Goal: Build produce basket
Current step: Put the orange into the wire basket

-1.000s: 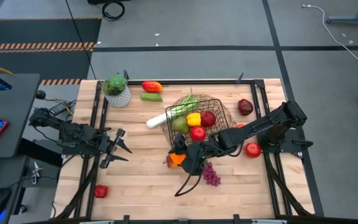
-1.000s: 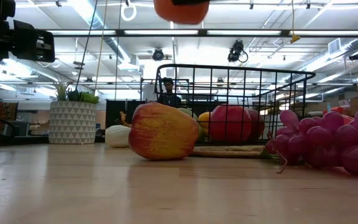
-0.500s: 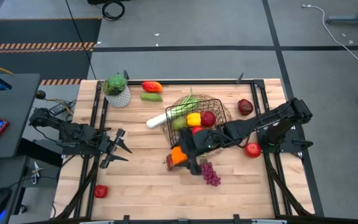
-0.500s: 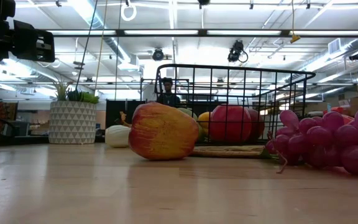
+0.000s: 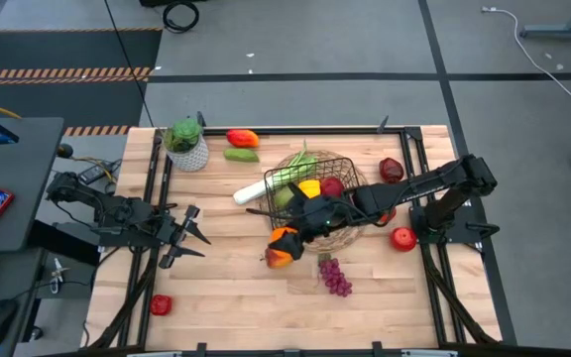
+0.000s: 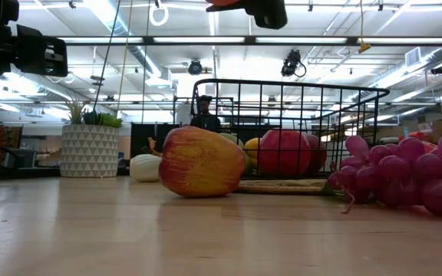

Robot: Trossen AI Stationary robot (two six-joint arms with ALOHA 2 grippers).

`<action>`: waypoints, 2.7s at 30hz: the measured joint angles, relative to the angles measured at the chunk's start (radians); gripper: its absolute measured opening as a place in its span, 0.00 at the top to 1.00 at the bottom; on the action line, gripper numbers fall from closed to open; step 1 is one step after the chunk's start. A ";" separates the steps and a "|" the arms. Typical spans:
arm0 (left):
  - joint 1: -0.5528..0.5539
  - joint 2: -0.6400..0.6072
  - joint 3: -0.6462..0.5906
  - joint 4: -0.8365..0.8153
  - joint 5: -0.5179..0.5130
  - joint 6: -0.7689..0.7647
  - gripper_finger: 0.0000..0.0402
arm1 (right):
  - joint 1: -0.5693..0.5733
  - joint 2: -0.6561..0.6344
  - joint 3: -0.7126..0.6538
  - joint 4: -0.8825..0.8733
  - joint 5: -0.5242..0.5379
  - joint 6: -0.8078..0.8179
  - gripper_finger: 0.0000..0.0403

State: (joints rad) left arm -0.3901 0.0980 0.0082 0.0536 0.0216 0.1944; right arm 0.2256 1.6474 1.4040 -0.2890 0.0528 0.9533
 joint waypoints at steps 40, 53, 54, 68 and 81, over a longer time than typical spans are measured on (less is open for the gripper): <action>0.000 0.000 0.000 0.000 0.000 0.000 0.57 | 0.017 0.004 0.000 -0.067 0.078 -0.403 0.17; 0.000 0.000 0.000 0.000 0.000 0.000 0.57 | -0.185 0.004 -0.001 -0.244 0.123 -0.344 0.17; 0.000 0.000 0.000 0.000 0.000 0.000 0.57 | -0.199 0.004 -0.001 -0.243 0.128 -0.344 0.17; 0.000 0.000 0.000 0.000 0.000 0.000 0.57 | -0.281 0.205 -0.005 -0.183 -0.003 -0.361 0.17; 0.000 0.000 0.000 -0.001 0.000 0.000 0.57 | -0.285 0.263 -0.004 -0.215 -0.092 -0.204 0.17</action>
State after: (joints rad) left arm -0.3903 0.0980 0.0082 0.0531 0.0219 0.1944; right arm -0.0589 1.9106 1.3998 -0.5035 -0.0396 0.7490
